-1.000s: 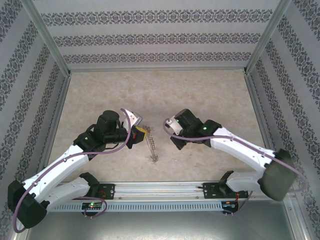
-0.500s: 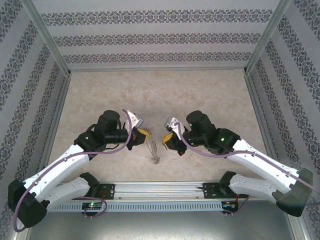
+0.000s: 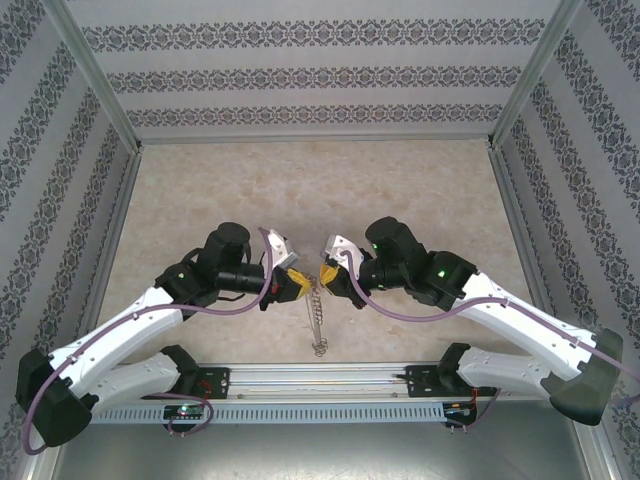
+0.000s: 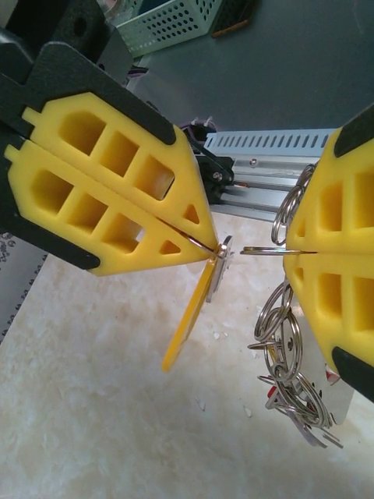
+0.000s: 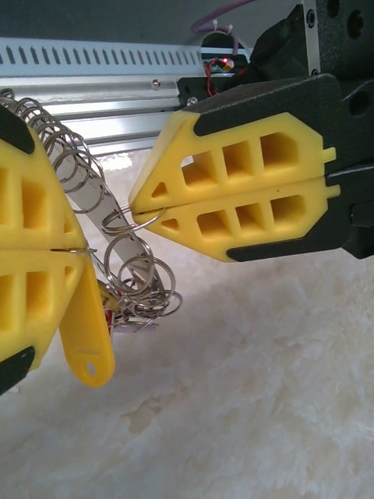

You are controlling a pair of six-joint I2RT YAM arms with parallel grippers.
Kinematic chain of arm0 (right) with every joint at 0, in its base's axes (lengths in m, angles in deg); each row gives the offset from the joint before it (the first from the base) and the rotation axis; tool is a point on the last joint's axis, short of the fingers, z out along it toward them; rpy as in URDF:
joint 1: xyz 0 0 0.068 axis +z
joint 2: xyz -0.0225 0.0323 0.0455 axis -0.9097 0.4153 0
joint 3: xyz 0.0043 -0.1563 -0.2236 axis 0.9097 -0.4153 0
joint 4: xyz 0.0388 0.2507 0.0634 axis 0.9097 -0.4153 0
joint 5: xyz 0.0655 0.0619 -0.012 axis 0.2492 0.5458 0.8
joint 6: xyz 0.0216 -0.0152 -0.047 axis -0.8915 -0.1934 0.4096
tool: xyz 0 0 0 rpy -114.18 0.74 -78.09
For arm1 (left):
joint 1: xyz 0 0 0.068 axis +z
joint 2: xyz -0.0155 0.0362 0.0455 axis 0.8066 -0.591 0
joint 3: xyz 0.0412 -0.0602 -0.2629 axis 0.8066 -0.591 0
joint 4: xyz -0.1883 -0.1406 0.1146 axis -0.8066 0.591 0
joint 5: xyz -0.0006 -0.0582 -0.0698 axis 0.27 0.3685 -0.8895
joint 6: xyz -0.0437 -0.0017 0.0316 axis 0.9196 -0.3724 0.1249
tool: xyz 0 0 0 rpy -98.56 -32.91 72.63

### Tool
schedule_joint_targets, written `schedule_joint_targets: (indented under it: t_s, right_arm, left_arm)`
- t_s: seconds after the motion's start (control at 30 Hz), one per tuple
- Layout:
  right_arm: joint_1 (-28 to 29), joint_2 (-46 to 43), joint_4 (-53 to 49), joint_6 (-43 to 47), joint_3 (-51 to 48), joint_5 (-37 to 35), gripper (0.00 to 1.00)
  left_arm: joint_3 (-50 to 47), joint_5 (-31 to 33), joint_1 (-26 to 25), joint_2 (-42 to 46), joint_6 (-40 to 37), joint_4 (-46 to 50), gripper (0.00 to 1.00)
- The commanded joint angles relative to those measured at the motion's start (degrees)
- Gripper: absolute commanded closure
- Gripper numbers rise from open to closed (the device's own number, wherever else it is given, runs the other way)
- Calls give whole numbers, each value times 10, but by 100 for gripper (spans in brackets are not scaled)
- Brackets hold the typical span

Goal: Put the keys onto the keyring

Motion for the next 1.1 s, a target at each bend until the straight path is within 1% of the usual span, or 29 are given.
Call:
schedule_joint_targets:
  t_s: [0.0,0.23,0.43,0.77,1.07]
  right_arm:
    - [8,-2,-14,29,16,1,100]
    - [8,-2,-9,33,12,27,100]
    - [8,-1,-6,33,14,35,100]
    - [8,-21,-24,24,9,22,100]
    - [12,-14,-24,25,14,32,100]
  left_arm:
    - [36,-30,-7,-14,-26,-23,100]
    - [48,-31,-7,-40,-33,-24,100]
    - [44,-30,-7,-39,-35,-26,100]
    - [36,-30,-7,-30,-40,-27,100]
    - [34,-33,-7,-25,-38,-30,100]
